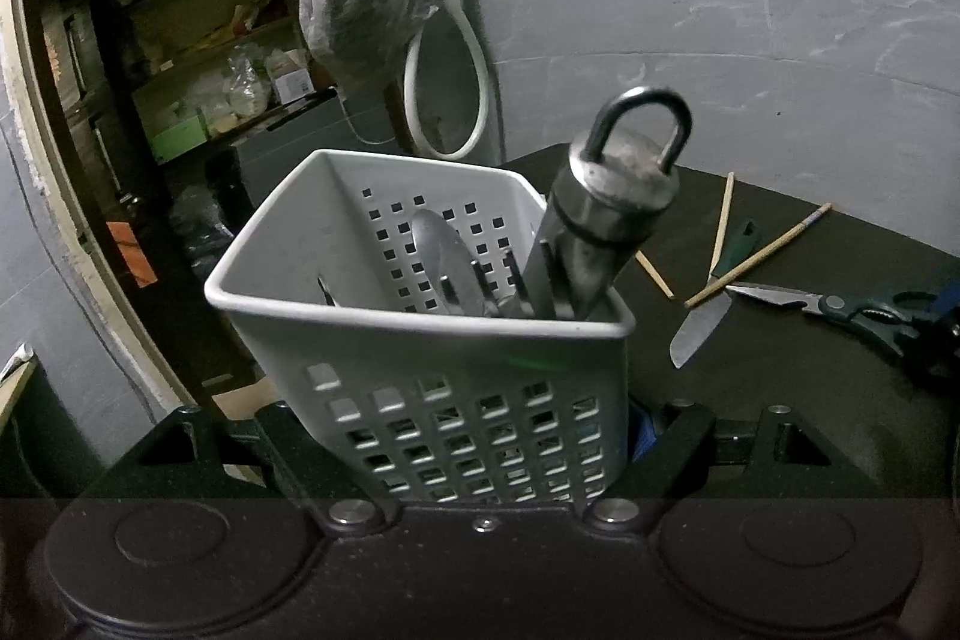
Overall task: Organize utensils
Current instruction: 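Move the right gripper down to the green-handled scissors on the table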
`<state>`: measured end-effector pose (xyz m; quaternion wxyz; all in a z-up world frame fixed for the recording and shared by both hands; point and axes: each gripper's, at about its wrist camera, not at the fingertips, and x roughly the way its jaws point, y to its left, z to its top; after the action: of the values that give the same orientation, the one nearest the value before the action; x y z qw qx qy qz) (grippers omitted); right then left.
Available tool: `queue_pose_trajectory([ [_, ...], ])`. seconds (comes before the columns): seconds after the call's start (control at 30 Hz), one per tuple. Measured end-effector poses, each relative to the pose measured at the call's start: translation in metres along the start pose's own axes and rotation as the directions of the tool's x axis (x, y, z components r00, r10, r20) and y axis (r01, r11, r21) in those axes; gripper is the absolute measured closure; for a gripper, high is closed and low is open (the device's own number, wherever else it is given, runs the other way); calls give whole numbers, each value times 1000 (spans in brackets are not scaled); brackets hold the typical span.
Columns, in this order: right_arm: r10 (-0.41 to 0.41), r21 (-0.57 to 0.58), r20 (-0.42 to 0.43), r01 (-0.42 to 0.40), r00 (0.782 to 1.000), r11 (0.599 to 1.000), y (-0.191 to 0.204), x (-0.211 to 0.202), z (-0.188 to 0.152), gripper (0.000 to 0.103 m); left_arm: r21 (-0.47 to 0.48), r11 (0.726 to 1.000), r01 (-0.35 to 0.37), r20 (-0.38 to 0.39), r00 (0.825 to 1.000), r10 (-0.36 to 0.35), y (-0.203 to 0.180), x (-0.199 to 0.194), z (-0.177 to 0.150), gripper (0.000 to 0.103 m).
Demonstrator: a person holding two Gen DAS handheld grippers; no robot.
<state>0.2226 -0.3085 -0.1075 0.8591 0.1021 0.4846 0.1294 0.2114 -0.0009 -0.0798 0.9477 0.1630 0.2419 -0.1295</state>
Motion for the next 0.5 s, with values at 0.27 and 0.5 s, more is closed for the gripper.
queue_pose_trajectory([
  [0.27, 84, 82, -45, -81, 995, 993, 31, 0, -16, 2, 25, 999, 39, 14, 999, -39, 7, 0, -4, 19],
  [0.5, 330, 113, -6, -327, 944, 938, 67, 9, -13, 2, 46, 996, 73, 31, 997, -74, 14, 1, -6, 19],
])
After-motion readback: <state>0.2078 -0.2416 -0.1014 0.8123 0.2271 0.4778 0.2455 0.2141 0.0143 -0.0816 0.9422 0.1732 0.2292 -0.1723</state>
